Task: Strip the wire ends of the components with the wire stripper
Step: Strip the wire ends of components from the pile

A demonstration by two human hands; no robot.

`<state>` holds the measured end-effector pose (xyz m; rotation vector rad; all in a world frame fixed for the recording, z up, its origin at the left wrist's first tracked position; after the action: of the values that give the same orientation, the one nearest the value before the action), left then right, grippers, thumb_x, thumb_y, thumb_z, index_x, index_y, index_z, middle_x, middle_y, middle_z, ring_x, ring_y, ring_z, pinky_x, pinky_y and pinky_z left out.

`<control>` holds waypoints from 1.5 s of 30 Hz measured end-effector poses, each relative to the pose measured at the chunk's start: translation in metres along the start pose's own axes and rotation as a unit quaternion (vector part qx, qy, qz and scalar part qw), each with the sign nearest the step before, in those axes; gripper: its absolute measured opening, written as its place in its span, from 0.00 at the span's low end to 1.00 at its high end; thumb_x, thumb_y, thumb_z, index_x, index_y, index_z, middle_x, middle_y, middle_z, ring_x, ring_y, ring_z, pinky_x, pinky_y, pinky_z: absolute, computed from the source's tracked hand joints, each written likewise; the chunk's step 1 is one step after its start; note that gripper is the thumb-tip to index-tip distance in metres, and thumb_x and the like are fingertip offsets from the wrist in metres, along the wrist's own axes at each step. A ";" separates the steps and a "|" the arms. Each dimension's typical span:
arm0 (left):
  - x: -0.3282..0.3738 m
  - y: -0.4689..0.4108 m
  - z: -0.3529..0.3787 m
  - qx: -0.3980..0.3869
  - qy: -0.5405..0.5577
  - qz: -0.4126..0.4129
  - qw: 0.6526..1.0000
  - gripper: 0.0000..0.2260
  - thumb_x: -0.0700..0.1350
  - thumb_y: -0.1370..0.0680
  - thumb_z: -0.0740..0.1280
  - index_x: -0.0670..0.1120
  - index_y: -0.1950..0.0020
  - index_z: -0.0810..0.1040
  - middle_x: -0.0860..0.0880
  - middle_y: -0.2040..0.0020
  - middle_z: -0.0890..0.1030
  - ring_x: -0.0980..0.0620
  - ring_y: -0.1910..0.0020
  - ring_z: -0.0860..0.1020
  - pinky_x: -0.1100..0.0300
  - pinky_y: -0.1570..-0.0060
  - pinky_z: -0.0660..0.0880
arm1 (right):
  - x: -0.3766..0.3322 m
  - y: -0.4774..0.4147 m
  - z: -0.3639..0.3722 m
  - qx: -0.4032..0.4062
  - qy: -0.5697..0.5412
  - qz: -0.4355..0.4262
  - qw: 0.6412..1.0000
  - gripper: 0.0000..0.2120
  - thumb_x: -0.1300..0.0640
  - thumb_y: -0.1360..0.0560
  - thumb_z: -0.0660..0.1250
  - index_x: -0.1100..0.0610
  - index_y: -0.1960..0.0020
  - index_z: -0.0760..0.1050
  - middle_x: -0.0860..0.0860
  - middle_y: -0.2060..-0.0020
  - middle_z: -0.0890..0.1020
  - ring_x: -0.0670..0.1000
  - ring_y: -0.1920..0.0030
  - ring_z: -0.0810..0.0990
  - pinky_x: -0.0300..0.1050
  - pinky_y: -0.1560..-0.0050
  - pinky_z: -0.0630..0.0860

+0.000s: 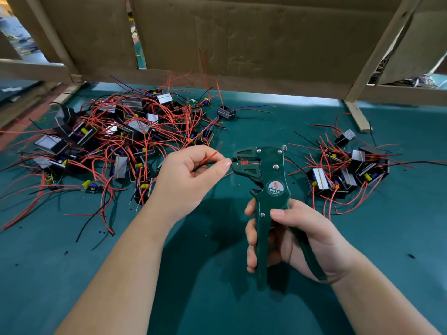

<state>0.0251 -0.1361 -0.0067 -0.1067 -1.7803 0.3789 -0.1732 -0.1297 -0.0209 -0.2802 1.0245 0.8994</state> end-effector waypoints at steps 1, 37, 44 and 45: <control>0.000 0.000 0.000 0.000 0.000 0.002 1.000 0.07 0.43 0.26 0.70 0.49 0.64 0.79 0.56 0.77 0.69 0.49 0.75 0.63 0.62 0.75 0.62 | 0.000 0.000 0.000 -0.001 0.001 0.000 1.000 0.22 0.49 0.36 0.78 0.58 0.48 0.78 0.62 0.62 0.78 0.63 0.65 0.80 0.62 0.58 0.77; -0.016 -0.002 -0.007 -0.047 -0.116 0.058 0.990 0.05 0.48 0.26 0.67 0.58 0.60 0.77 0.38 0.70 0.72 0.45 0.72 0.61 0.57 0.72 0.58 | 0.003 0.001 -0.007 0.019 0.021 0.025 0.999 0.13 0.54 0.32 0.71 0.59 0.50 0.77 0.62 0.64 0.78 0.61 0.67 0.79 0.57 0.61 0.78; -0.014 -0.001 -0.006 -0.046 -0.110 0.063 0.991 0.08 0.46 0.25 0.67 0.60 0.60 0.78 0.39 0.69 0.71 0.52 0.73 0.60 0.60 0.72 0.57 | 0.003 0.001 -0.008 0.021 0.024 0.027 0.999 0.13 0.55 0.32 0.70 0.59 0.49 0.76 0.62 0.63 0.78 0.62 0.67 0.79 0.57 0.62 0.78; -0.014 -0.001 -0.006 -0.046 -0.110 0.062 0.991 0.08 0.46 0.25 0.67 0.61 0.60 0.78 0.39 0.69 0.71 0.51 0.73 0.60 0.60 0.72 0.58 | 0.003 0.001 -0.008 0.025 0.024 0.026 0.999 0.13 0.55 0.32 0.70 0.60 0.49 0.76 0.62 0.63 0.78 0.62 0.67 0.79 0.57 0.62 0.78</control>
<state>0.0345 -0.1398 -0.0179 -0.2491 -2.0165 0.4101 -0.1783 -0.1326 -0.0274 -0.2351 1.1007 0.9169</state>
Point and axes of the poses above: each hand's wrist, its own y-axis away from the middle knuckle, its own z-axis out of the palm, x = y × z, the point moved 1 cm from there along -y, towards the middle knuckle
